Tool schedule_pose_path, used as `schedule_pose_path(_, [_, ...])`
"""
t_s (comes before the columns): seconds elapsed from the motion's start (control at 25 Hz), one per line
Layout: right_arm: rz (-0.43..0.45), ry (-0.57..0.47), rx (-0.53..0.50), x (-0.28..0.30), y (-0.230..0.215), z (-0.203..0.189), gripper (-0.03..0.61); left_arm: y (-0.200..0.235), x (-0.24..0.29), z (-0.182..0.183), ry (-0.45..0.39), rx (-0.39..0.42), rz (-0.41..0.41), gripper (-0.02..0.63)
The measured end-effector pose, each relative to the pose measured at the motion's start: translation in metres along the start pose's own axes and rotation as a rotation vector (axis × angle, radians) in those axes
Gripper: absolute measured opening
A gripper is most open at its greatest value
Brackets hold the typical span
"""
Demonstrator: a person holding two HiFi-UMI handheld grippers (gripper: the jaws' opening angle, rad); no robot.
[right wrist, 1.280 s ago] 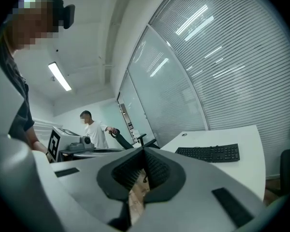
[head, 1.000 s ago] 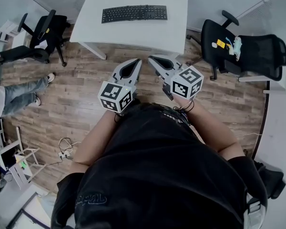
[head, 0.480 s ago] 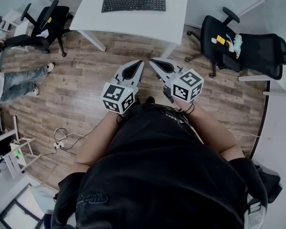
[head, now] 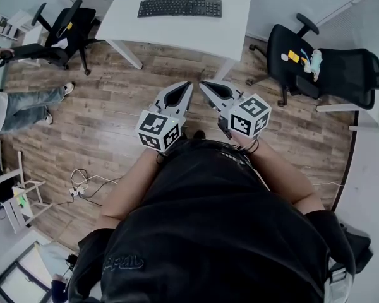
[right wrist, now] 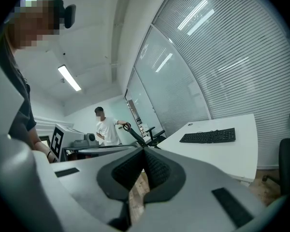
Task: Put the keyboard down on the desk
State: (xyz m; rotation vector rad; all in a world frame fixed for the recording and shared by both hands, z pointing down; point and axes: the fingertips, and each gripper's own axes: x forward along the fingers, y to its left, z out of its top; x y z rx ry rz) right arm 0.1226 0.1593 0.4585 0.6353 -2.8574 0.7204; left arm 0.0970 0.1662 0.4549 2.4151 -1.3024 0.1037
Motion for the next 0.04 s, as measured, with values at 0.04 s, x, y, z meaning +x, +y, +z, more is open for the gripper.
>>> schedule_pose_path(0.04, [0.001, 0.001, 0.000, 0.0004, 0.0003, 0.0005, 0.021, 0.0005, 0.0002, 0.0004, 0.000, -0.001, 0.000, 0.014])
